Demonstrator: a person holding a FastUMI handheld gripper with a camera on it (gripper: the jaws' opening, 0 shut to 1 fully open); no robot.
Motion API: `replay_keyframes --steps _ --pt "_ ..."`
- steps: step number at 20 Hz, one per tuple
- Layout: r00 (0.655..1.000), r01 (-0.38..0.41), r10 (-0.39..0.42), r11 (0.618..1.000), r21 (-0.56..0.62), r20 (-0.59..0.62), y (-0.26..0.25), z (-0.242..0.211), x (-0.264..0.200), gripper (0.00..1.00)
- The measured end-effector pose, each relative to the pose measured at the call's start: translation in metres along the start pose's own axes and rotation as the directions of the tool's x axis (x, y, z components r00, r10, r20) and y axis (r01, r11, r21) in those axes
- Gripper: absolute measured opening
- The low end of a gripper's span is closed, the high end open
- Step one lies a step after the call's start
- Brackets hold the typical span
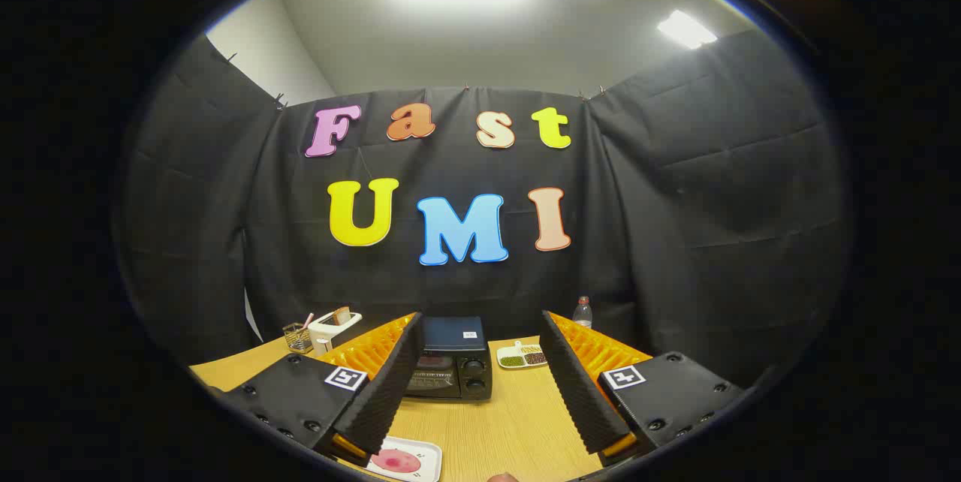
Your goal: Open the toaster oven, put the food inside, and close the toaster oven door.
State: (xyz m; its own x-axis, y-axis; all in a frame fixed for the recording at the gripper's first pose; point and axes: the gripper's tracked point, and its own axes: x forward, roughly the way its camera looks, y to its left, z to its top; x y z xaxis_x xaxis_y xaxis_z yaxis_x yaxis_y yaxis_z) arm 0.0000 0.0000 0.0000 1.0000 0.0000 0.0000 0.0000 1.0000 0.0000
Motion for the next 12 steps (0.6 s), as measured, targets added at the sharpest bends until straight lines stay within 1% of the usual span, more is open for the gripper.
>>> replay_keyframes --steps 5,12 --pt "1.000 -0.018 0.017 1.000 -0.021 -0.011 0.009 -0.007 -0.005 0.98" --pt "1.000 -0.008 0.007 1.000 -0.021 -0.019 0.008 -0.008 -0.012 0.98"
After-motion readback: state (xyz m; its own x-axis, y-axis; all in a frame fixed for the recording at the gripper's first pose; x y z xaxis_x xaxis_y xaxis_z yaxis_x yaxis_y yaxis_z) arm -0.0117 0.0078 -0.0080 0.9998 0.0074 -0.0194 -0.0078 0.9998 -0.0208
